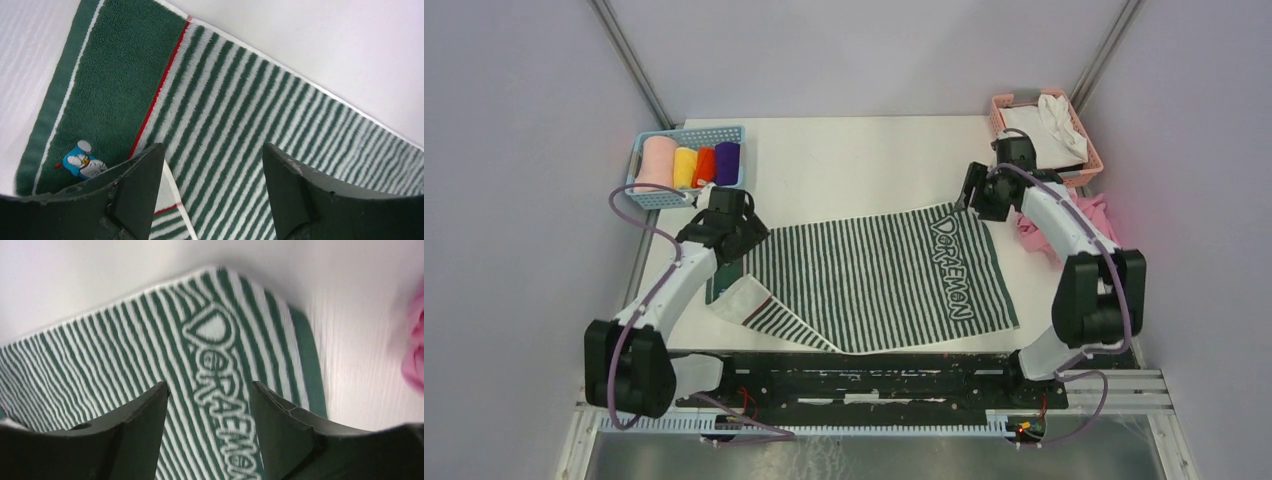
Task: Roll the towels
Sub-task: Flatten out the towel at the center of the board.
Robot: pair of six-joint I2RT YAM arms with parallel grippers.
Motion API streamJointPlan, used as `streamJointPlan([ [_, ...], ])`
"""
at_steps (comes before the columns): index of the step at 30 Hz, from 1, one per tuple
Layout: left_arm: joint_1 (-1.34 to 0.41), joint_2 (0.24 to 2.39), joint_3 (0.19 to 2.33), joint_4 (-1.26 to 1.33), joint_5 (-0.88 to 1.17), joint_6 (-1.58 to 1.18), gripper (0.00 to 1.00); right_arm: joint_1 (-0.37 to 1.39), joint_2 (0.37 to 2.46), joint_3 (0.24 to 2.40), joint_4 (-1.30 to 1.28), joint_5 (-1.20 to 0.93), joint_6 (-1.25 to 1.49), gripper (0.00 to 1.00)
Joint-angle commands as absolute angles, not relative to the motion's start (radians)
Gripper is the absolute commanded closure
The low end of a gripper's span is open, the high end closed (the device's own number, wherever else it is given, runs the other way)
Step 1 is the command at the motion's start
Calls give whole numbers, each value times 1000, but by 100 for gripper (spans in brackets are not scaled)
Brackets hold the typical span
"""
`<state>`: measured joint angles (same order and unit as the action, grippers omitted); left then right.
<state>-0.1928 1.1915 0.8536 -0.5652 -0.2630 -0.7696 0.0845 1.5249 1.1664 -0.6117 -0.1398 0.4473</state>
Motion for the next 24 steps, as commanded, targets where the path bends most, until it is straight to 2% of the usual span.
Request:
streamJointPlan([
  [1, -136, 1331, 894, -434, -213, -744, 21, 64, 1709, 1344, -577, -119, 395, 30],
  [6, -101, 1443, 888, -432, -212, -744, 22, 20, 1854, 1470, -600, -95, 333, 27],
  [14, -74, 1478, 788, -379, -243, -788, 22, -46, 2034, 1558, -621, -319, 278, 25],
  [18, -72, 1513, 781, -380, -246, -791, 23, -48, 2109, 1596, -641, -345, 270, 25],
  [24, -72, 1512, 760, -367, -254, -804, 23, -40, 2156, 1600, -661, -433, 269, 35],
])
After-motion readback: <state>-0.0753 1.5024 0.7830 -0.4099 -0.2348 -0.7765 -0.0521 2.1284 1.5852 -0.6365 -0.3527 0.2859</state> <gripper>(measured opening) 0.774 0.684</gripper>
